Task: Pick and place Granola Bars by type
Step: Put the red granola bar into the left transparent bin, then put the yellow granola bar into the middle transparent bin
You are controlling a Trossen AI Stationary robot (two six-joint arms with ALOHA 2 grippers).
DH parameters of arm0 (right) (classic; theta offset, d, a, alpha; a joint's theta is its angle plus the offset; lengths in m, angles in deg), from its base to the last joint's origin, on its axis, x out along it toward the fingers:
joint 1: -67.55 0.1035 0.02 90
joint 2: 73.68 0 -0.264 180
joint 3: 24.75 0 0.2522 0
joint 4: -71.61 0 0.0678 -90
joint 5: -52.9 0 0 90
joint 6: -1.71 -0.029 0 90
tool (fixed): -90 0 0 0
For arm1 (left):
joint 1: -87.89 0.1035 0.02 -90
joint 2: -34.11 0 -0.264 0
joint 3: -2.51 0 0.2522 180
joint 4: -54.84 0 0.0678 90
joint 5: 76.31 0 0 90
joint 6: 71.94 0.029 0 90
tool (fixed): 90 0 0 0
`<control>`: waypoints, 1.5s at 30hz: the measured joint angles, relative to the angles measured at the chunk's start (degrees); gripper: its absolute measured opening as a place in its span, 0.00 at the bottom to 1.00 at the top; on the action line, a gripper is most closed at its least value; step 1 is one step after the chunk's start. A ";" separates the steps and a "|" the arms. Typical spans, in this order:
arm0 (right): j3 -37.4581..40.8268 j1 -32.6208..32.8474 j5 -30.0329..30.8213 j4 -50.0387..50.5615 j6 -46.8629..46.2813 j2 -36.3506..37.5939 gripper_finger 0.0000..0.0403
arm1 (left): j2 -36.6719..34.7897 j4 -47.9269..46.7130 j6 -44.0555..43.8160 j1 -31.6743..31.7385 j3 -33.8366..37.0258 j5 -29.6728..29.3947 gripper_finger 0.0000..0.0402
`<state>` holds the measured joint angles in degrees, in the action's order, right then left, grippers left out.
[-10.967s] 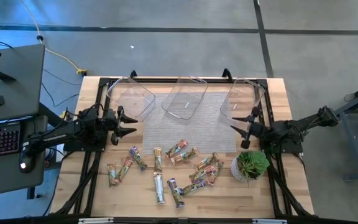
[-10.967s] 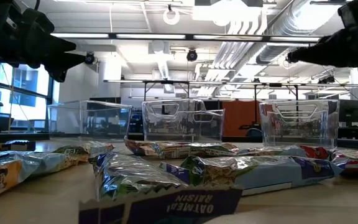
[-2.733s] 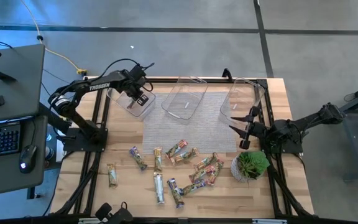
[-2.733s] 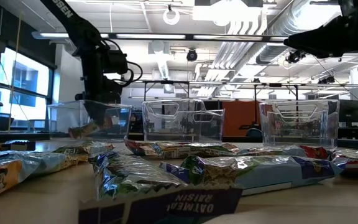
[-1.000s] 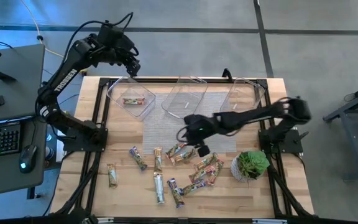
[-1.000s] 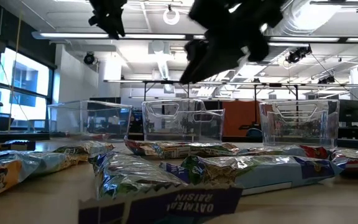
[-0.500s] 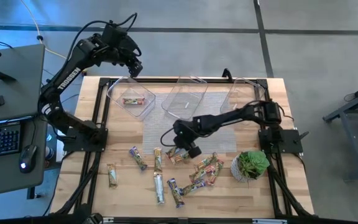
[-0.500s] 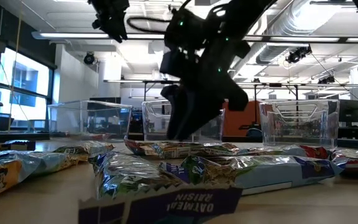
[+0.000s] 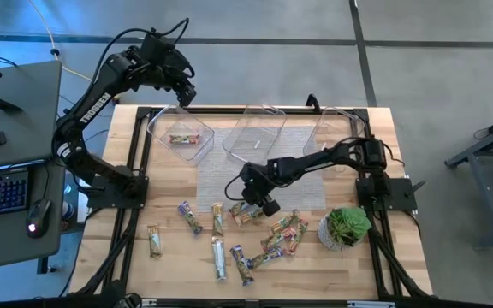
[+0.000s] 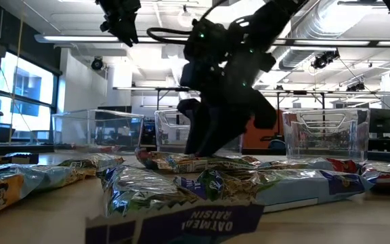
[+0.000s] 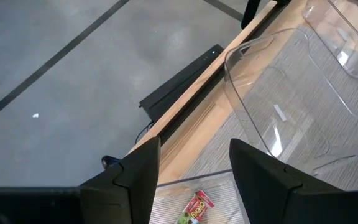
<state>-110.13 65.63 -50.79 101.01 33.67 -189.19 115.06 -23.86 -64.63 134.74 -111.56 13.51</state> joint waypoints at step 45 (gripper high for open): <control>-54.00 -15.33 10.45 1.45 4.16 -23.10 0.02 | -0.13 7.38 5.26 0.00 0.00 -3.98 0.47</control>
<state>-164.13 50.29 -40.34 102.47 37.83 -212.29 114.93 -16.48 -59.37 134.74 -111.56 9.53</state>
